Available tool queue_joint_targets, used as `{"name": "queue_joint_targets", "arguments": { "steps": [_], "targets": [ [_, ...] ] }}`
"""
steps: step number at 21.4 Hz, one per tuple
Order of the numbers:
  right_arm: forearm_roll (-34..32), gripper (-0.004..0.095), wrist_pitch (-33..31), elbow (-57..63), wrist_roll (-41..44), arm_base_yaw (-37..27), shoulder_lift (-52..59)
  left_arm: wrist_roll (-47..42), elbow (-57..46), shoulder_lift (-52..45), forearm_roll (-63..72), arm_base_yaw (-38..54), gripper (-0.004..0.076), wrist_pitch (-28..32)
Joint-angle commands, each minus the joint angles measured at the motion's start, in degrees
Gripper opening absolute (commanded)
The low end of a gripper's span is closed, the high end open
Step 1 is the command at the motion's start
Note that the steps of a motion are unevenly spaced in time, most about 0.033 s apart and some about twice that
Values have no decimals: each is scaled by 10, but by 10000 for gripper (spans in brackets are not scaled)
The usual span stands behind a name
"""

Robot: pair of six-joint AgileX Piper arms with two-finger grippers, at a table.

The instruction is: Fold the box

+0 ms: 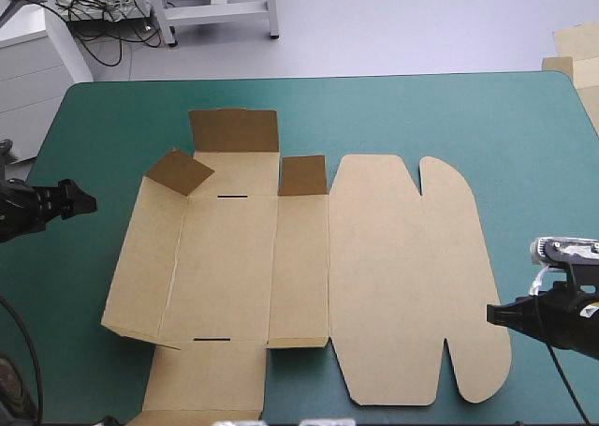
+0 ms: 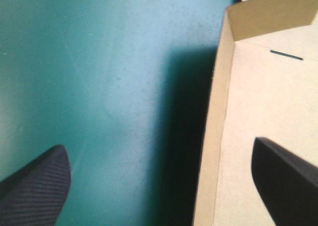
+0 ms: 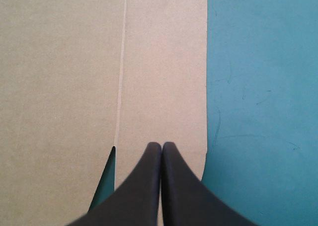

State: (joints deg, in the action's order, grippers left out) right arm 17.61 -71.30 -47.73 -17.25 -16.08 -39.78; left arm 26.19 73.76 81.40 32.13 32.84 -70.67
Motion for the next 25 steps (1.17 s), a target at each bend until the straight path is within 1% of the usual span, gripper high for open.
{"name": "queue_joint_targets", "arguments": {
  "steps": [1,7,9,10,12,15,19,25],
  "targets": [
    [12,-20,19,-14,-5,0,-2,34,-19,-15,47,-15,724,-30],
    [12,-20,19,-14,-5,0,-2,47,-112,-15,39,-56,724,-30],
    [12,-20,19,-14,-5,0,-2,76,-153,-15,34,-85,724,-18],
    [12,-20,19,-14,-5,0,-2,77,-181,-15,28,-100,724,-3],
    [12,-20,17,-14,-5,0,-2,77,-212,-15,38,-117,724,7],
    [13,-20,17,-14,-5,0,-2,77,-227,-15,56,-138,724,12],
    [20,-20,17,-14,-5,0,-2,70,-238,-15,58,-161,724,44],
    [20,-20,14,-14,-5,0,-2,68,-238,-15,57,-161,724,44]
  ]
}}
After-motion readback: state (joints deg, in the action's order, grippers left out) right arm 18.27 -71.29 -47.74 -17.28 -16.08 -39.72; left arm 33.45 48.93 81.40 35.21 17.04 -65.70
